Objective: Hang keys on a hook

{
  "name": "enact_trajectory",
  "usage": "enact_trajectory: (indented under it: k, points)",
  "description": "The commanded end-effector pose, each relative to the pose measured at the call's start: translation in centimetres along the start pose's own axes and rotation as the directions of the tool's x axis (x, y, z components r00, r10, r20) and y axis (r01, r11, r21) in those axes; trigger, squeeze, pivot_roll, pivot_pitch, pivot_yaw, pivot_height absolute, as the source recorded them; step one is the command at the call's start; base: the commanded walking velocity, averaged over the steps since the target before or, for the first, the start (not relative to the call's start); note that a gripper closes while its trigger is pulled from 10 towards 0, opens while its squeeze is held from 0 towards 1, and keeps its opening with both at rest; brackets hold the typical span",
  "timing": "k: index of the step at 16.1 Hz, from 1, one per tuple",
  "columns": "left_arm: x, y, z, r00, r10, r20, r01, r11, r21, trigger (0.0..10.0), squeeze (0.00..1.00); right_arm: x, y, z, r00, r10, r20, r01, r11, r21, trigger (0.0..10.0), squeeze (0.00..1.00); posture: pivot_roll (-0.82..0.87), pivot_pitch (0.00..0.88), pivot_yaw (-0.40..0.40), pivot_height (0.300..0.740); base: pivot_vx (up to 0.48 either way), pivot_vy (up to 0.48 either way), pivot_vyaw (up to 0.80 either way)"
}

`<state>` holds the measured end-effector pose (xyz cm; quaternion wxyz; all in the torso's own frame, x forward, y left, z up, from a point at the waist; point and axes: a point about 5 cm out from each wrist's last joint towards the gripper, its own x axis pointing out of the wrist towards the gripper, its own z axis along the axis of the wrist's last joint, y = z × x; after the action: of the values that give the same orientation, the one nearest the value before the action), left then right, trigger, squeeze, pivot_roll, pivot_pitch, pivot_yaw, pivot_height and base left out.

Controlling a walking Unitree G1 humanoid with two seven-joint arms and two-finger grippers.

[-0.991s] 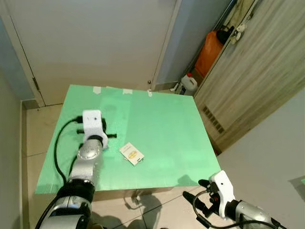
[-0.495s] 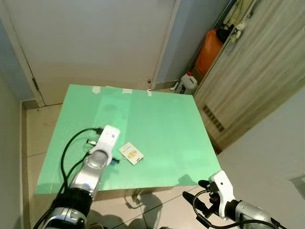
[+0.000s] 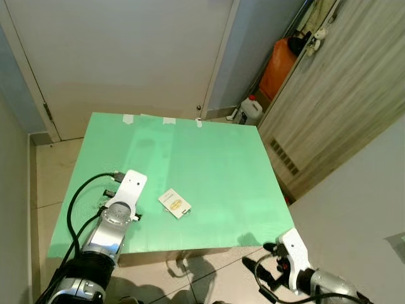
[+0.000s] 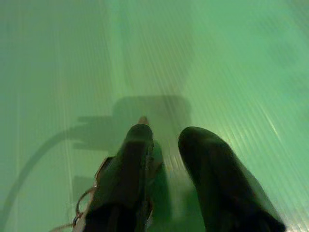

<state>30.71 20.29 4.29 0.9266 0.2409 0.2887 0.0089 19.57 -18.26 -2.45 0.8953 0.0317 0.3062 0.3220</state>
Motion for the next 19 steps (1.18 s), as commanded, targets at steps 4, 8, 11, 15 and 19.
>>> enact_trajectory:
  k: [4,8,11,15,19]
  points:
    - [-0.2,0.1,2.3,0.994,0.029,0.102,-0.025,0.999,-0.034,10.0,1.0,0.1,-0.5,-2.5,0.997,-0.04,-0.062,0.041,0.999,0.015,10.0,0.0,-0.09,0.096,-0.193,0.74,0.0,0.0,0.0]
    - [-1.2,0.2,1.3,1.0,-0.024,0.02,0.022,0.996,0.082,10.0,0.0,1.4,0.6,-4.6,0.988,-0.067,-0.136,0.072,0.997,0.037,10.0,0.0,-0.08,0.089,-0.183,0.74,0.0,0.0,0.0]
    - [-1.8,0.1,0.8,0.998,-0.063,0.011,0.063,0.998,0.027,10.0,0.0,2.2,1.4,-5.2,0.983,-0.077,-0.167,0.085,0.996,0.039,10.0,0.0,-0.07,0.088,-0.18,0.74,0.0,0.0,0.0]
    - [-2.5,0.5,0.8,0.999,-0.019,0.032,0.02,0.999,-0.039,10.0,1.0,2.4,1.4,-5.0,0.985,-0.077,-0.156,0.083,0.996,0.031,10.0,0.0,-0.07,0.089,-0.181,0.74,0.0,0.0,0.0]
    - [-2.4,0.2,-0.8,1.0,-0.022,-0.018,0.021,0.999,-0.028,10.0,1.0,2.0,0.9,-4.5,0.991,-0.04,-0.131,0.041,0.999,0.011,10.0,0.0,-0.07,0.103,-0.186,0.74,0.0,0.0,0.0]
